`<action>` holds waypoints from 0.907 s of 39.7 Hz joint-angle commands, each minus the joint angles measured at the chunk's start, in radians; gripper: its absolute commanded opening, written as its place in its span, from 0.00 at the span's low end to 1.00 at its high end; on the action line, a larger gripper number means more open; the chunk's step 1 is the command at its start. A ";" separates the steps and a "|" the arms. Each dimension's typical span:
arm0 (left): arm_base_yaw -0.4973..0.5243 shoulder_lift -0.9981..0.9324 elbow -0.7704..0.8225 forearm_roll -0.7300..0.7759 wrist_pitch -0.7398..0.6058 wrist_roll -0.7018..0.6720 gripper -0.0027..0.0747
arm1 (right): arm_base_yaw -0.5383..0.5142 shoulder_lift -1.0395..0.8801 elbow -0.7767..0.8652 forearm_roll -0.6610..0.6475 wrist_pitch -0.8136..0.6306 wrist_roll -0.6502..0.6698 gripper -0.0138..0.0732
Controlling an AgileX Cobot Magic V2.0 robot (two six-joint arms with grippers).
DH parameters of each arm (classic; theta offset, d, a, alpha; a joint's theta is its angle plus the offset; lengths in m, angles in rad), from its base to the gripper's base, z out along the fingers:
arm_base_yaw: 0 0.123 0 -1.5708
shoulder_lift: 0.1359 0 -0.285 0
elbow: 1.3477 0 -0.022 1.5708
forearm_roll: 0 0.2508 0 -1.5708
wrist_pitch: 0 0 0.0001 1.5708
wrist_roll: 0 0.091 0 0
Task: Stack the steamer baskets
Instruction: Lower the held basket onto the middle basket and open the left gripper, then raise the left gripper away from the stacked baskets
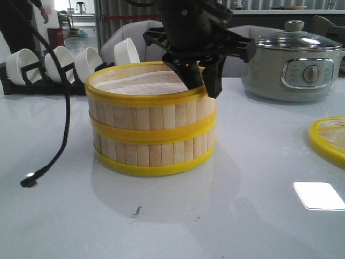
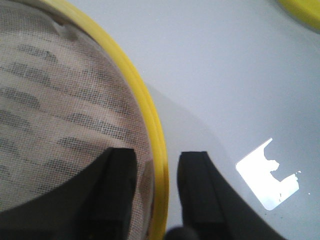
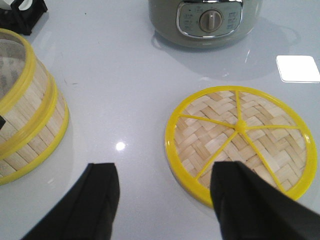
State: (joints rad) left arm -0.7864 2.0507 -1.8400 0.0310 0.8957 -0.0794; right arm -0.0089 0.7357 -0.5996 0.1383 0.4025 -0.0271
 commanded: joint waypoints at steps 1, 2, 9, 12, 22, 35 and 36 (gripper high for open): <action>-0.006 -0.064 -0.034 0.011 -0.049 0.000 0.57 | -0.001 0.000 -0.039 -0.006 -0.069 -0.011 0.75; -0.006 -0.064 -0.034 0.011 -0.049 0.000 0.57 | -0.001 0.000 -0.039 -0.006 -0.069 -0.011 0.75; -0.006 -0.064 -0.039 0.041 -0.047 0.000 0.57 | -0.001 0.000 -0.039 -0.006 -0.062 -0.011 0.75; -0.006 -0.064 -0.070 0.069 -0.023 0.000 0.57 | -0.001 0.000 -0.039 -0.006 -0.057 -0.011 0.75; -0.004 -0.081 -0.244 0.148 0.078 0.000 0.54 | -0.001 0.000 -0.039 -0.006 -0.054 -0.011 0.75; 0.135 -0.230 -0.325 0.198 0.122 0.000 0.14 | -0.001 0.000 -0.039 -0.006 -0.056 -0.011 0.75; 0.154 -0.245 -0.325 0.199 0.122 0.000 0.14 | -0.001 0.000 -0.039 -0.006 -0.056 -0.011 0.75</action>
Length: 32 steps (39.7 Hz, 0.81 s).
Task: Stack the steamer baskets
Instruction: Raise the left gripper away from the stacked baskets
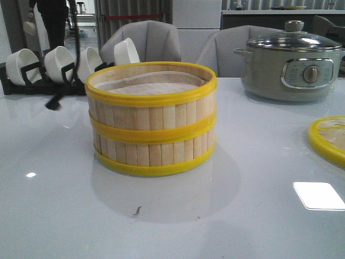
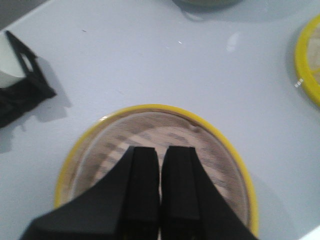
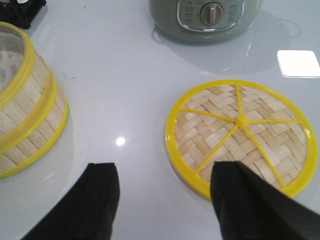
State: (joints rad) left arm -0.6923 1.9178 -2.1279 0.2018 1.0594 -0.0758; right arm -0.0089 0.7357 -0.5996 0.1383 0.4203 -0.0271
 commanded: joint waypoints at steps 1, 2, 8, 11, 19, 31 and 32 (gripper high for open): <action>0.088 -0.124 -0.037 0.030 -0.039 -0.003 0.14 | -0.001 0.000 -0.039 -0.006 -0.074 -0.011 0.75; 0.109 -0.139 -0.037 0.030 -0.030 -0.003 0.14 | -0.001 0.000 -0.039 -0.006 -0.074 -0.011 0.75; 0.277 -0.218 -0.022 0.023 0.023 -0.003 0.14 | -0.001 0.000 -0.039 -0.006 -0.072 -0.011 0.75; 0.353 -0.275 0.019 0.008 0.015 -0.003 0.14 | -0.001 0.000 -0.039 -0.006 -0.072 -0.011 0.75; 0.547 -0.468 0.254 -0.087 -0.096 -0.003 0.14 | -0.001 0.000 -0.039 -0.006 -0.072 -0.011 0.75; 0.613 -0.896 0.822 -0.142 -0.342 -0.027 0.14 | -0.001 0.000 -0.039 -0.005 -0.076 -0.011 0.75; 0.608 -0.925 0.871 -0.142 -0.364 -0.028 0.14 | -0.001 0.000 -0.039 -0.005 -0.077 -0.011 0.75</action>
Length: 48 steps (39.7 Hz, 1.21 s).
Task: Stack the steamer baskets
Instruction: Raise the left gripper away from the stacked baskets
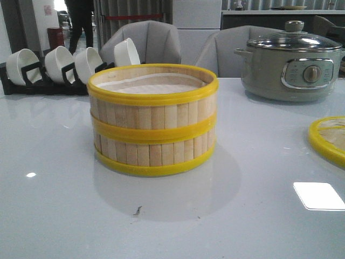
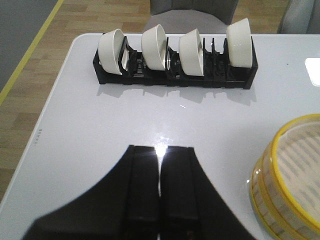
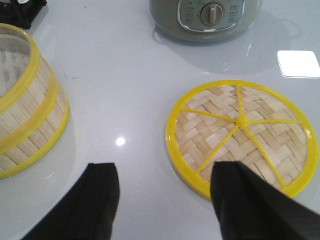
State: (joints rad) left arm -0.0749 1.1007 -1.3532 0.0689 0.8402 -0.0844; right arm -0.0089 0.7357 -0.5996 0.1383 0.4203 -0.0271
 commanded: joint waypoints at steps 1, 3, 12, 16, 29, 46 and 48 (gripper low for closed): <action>-0.015 -0.142 0.134 -0.009 -0.163 -0.019 0.14 | -0.001 0.000 -0.039 -0.005 -0.077 -0.011 0.75; -0.030 -0.200 0.233 0.011 -0.211 -0.019 0.14 | -0.001 0.000 -0.039 -0.005 -0.077 -0.011 0.75; -0.063 -0.410 0.563 0.016 -0.358 -0.023 0.14 | -0.001 0.000 -0.039 -0.005 -0.072 -0.011 0.75; -0.063 -0.479 0.670 0.016 -0.387 -0.023 0.14 | -0.001 0.000 -0.039 0.009 -0.071 -0.011 0.75; -0.063 -0.547 0.844 0.010 -0.455 -0.023 0.14 | -0.001 0.000 -0.039 0.019 -0.071 -0.011 0.75; -0.063 -0.547 0.860 0.010 -0.460 -0.023 0.14 | -0.001 0.000 -0.039 0.020 -0.070 -0.011 0.75; -0.063 -0.547 0.860 0.010 -0.460 -0.023 0.14 | -0.001 0.000 -0.039 0.020 -0.070 -0.011 0.75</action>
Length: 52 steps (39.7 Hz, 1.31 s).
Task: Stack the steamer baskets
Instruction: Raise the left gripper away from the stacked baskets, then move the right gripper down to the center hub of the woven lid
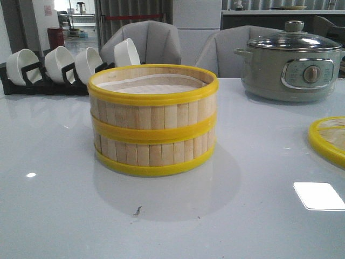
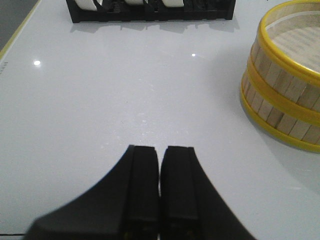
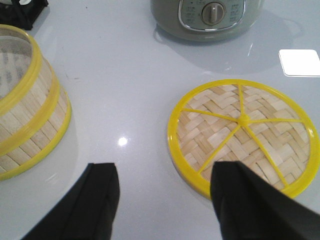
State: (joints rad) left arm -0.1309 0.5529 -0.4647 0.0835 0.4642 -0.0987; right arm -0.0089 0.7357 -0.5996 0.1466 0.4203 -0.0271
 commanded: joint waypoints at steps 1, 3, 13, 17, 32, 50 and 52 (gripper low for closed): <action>-0.007 0.001 -0.029 -0.005 -0.084 -0.009 0.14 | -0.001 0.000 -0.039 0.011 -0.071 -0.011 0.75; -0.007 0.001 -0.029 -0.005 -0.084 -0.009 0.14 | -0.001 0.000 -0.039 0.011 -0.071 -0.011 0.75; -0.007 0.001 -0.029 -0.005 -0.084 -0.009 0.14 | -0.001 0.000 -0.039 0.016 -0.071 -0.011 0.61; -0.007 0.001 -0.029 -0.005 -0.084 -0.009 0.14 | -0.001 0.002 -0.039 0.019 -0.065 -0.011 0.46; -0.007 0.001 -0.029 -0.005 -0.084 -0.009 0.14 | -0.001 0.084 -0.039 0.019 -0.061 -0.011 0.19; -0.007 0.001 -0.029 -0.005 -0.084 -0.009 0.14 | -0.003 0.111 -0.042 0.018 -0.038 -0.011 0.59; -0.007 0.001 -0.029 -0.005 -0.084 -0.009 0.14 | -0.004 0.119 -0.048 0.016 -0.058 -0.011 0.59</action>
State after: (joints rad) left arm -0.1309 0.5529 -0.4647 0.0835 0.4585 -0.1004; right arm -0.0089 0.8486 -0.5996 0.1561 0.4625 -0.0271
